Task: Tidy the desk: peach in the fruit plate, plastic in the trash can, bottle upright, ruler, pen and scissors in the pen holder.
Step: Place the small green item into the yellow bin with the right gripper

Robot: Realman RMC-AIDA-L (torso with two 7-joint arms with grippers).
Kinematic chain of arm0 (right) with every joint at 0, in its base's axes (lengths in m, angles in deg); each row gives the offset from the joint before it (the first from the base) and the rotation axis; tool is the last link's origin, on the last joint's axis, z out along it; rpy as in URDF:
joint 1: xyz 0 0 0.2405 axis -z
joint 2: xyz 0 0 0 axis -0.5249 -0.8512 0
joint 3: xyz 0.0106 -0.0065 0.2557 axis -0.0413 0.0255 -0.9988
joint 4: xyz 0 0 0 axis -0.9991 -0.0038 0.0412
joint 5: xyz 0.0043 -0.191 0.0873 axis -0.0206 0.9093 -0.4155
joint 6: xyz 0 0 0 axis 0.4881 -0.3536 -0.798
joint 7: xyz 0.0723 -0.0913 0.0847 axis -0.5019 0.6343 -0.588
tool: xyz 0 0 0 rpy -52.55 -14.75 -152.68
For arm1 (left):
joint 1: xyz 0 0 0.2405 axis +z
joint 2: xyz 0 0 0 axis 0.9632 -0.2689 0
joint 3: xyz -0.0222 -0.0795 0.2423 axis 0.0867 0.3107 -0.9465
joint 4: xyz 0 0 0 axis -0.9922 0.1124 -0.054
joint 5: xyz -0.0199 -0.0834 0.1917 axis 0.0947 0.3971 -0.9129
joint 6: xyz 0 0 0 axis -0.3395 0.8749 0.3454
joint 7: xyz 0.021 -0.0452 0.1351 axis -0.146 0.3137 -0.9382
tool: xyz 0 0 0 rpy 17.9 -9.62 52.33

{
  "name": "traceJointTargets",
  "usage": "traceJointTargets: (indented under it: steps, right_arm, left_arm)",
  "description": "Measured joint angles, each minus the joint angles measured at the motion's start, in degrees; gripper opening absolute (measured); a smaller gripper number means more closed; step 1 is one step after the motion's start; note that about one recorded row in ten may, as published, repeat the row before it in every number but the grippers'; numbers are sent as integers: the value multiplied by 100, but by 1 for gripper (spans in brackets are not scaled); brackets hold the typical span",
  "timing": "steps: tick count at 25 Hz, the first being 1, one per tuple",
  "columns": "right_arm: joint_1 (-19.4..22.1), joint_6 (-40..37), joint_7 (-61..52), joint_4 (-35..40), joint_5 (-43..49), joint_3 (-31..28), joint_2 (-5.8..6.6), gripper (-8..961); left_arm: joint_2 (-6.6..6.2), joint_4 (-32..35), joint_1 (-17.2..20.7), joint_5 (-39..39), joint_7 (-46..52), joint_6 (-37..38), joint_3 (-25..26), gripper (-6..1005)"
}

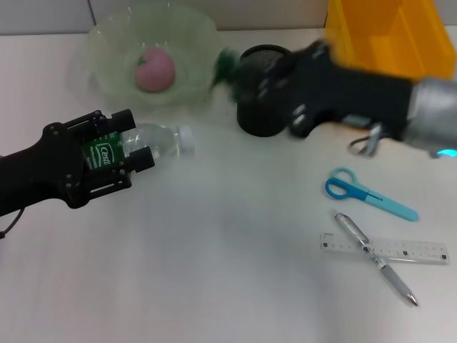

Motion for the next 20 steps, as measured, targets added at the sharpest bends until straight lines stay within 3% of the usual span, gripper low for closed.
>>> traceJointTargets:
  steps: [3, 10, 20]
  right_arm:
    - [218, -10, 68, -225, -578, -539, 20, 27]
    - [301, 45, 39, -723, -700, -1415, 19, 29]
    - [-420, 231, 71, -2260, -710, -3055, 56, 32]
  left_arm:
    - [5, 0, -21, 0, 0, -5, 0, 715]
    - [52, -1, -81, -2, 1, -8, 0, 715]
    - [98, -15, -228, -38, 6, -26, -2, 715]
